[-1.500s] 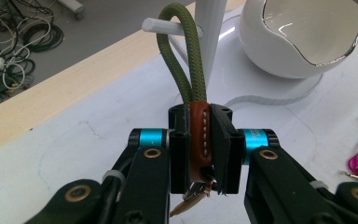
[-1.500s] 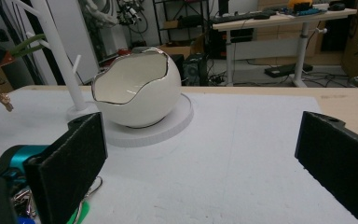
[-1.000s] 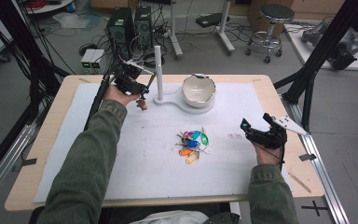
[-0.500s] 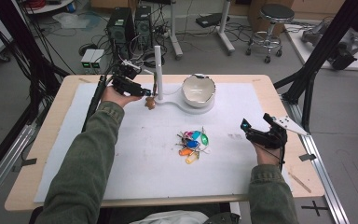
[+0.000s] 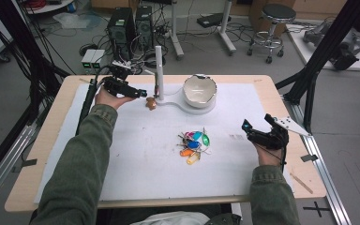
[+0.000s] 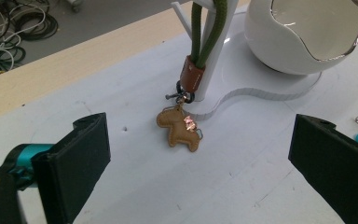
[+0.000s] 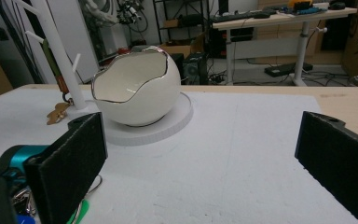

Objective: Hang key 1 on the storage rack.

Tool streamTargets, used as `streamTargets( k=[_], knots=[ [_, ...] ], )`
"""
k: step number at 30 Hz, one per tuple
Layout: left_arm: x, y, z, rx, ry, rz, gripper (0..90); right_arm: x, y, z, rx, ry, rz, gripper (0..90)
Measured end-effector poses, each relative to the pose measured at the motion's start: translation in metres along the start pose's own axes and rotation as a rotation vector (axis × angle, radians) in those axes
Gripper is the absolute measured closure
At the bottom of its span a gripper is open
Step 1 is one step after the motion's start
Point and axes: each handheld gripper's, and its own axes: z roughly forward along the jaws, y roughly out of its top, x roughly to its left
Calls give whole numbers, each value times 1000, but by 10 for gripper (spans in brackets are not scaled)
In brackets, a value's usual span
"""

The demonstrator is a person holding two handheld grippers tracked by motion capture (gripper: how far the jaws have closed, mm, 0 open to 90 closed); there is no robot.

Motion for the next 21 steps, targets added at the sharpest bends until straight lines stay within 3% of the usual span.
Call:
streamTargets(
  k=[9, 21],
  knots=[
    [7, -6, -13, -31, 14, -29, 16, 0, 0, 0, 2, -2, -1, 12],
    [13, -19, -28, -61, 26, -36, 16, 1, 0, 0, 3, -3, -3, 12]
  ],
)
